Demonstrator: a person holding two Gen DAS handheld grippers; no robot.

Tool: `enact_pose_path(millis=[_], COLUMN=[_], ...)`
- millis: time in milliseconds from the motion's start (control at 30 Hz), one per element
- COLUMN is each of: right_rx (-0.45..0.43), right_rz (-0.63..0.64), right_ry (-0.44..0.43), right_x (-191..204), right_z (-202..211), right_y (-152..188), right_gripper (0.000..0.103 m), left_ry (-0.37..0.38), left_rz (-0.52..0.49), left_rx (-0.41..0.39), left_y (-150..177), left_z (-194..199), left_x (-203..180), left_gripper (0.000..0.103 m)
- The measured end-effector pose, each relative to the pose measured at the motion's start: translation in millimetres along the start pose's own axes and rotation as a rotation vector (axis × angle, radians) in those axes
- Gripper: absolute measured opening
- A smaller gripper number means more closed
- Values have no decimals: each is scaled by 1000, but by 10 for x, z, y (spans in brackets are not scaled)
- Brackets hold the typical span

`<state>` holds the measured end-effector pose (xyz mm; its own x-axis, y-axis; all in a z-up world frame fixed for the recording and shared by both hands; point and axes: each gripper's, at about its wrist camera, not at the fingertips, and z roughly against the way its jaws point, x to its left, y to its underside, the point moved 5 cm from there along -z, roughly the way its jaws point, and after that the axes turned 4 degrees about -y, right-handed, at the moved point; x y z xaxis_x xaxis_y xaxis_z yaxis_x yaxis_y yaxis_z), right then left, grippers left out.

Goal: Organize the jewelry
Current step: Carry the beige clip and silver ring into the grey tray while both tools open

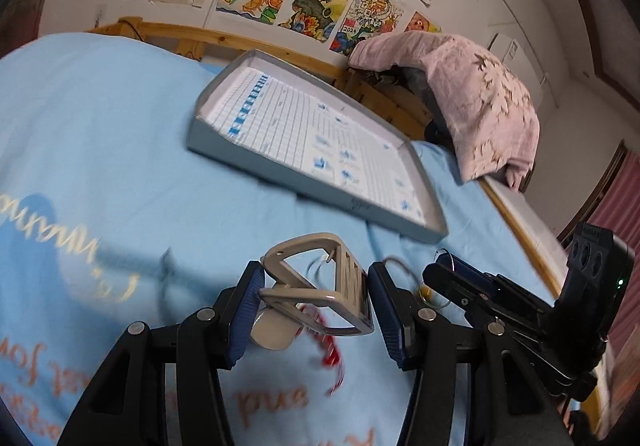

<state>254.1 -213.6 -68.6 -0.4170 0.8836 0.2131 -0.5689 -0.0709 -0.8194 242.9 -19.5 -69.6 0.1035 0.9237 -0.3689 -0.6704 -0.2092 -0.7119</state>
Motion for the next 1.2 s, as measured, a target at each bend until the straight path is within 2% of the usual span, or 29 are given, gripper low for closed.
enact_pose_path(millis=[100, 233, 367, 533, 767, 933, 1100, 1133, 1200], right_rx=[-22, -44, -60, -57, -8, 32, 44, 49, 46], right_rz=[-9, -17, -60, -77, -93, -88, -108, -112, -116], right_ry=[12, 43, 62, 81, 77, 77, 85, 84, 95], right_x=[-168, -380, -593, -729, -757, -749, -790, -800, -809], right_z=[-97, -289, -559, -896, -1231, -1290, -1285, -1272, -1231], right_y=[-198, -433, -628, -749, -716, -572, -547, -544, -544], right_gripper=[26, 26, 26, 26, 26, 26, 27, 29, 39], left_ry=[13, -1, -10, -38, -65, -96, -117, -122, -123], left_rz=[5, -22, -25, -11, 1, -55, -55, -47, -34], left_rx=[-26, -101, -135, -147, -110, -130, -132, -130, -138], left_y=[-202, -558, -859, -1082, -1130, -1062, -1067, -1072, -1072], left_z=[-94, -296, -574, -879, -1150, -1139, -1094, -1079, -1028], left_x=[-49, -106, -82, 26, 97, 25, 37, 52, 71], left_gripper=[51, 51, 51, 50, 50, 50, 51, 53, 62])
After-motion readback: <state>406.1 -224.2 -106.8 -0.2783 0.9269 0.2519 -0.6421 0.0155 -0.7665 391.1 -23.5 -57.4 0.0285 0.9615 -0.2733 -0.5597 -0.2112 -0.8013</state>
